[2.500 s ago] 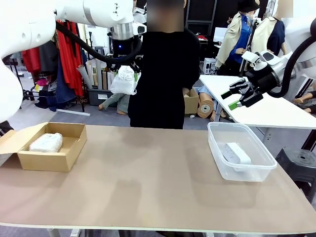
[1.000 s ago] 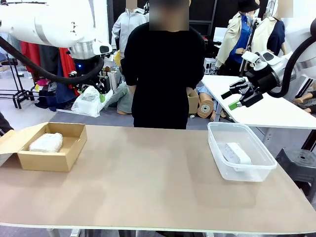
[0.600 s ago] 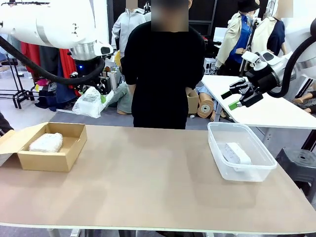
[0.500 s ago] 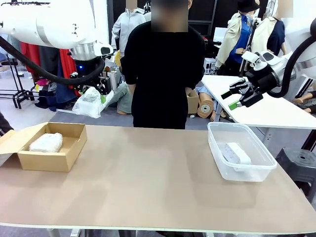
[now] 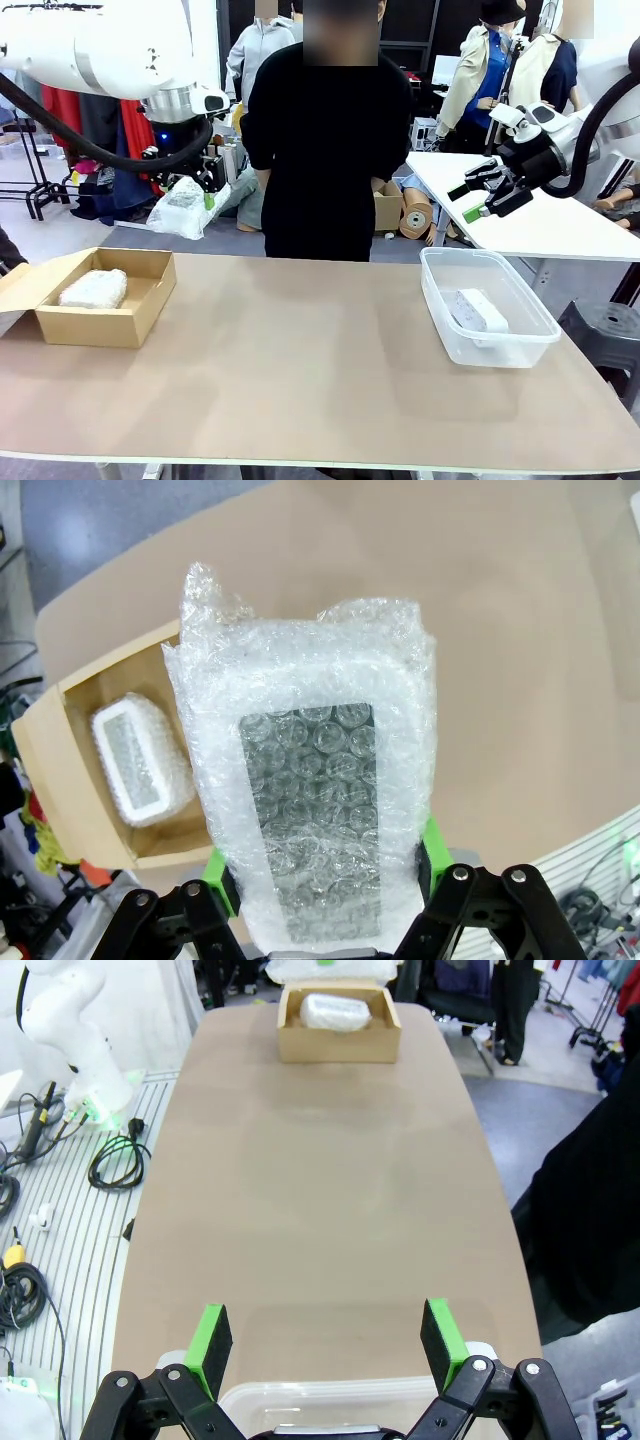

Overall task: Separate and place wrapped and unwrapped clocks.
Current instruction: If the picked Digital clock is wrapped, place it in the Package Box ; if not, place it in the Organizing box.

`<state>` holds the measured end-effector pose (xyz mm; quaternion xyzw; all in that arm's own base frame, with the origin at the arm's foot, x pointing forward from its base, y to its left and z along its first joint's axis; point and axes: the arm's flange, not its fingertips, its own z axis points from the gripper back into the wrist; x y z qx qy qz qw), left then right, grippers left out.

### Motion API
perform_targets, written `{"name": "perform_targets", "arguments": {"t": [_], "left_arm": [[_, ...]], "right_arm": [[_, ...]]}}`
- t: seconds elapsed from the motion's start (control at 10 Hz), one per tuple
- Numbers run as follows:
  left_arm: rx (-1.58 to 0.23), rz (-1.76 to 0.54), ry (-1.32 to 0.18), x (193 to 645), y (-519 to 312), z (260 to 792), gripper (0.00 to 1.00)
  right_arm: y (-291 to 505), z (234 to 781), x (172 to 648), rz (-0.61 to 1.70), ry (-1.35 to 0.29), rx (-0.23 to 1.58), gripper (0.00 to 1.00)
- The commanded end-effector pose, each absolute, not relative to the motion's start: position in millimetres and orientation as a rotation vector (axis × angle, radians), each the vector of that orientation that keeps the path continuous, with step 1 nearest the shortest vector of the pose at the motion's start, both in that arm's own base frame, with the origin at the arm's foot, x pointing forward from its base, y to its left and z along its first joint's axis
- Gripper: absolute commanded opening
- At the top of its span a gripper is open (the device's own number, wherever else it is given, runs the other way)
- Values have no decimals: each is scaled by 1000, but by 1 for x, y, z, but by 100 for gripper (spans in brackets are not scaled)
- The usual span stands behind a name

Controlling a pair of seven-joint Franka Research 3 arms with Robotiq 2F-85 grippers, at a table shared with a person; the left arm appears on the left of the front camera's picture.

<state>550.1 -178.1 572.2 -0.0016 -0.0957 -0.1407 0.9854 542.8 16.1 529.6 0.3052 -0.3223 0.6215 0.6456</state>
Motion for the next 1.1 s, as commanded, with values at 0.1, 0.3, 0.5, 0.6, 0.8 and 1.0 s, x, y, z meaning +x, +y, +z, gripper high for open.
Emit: {"name": "perform_targets", "arguments": {"t": [0.1, 0.3, 0.5, 0.6, 0.8, 1.0], "left_arm": [[67, -254, -231, 561, -166, 555, 0], [69, -249, -217, 568, -161, 544, 0], [90, -238, -199, 570, -154, 534, 0], [106, -224, -198, 567, -150, 529, 0], [96, -216, -197, 563, -139, 524, 0], [104, -236, -181, 554, -125, 521, 0]], "right_arm": [[17, 533, 542, 1418, -737, 689, 100], [17, 533, 542, 1418, -737, 689, 100], [17, 533, 542, 1418, -737, 689, 100], [17, 533, 542, 1418, -737, 689, 100], [17, 533, 542, 1418, -737, 689, 100], [17, 533, 542, 1418, -737, 689, 100]]}}
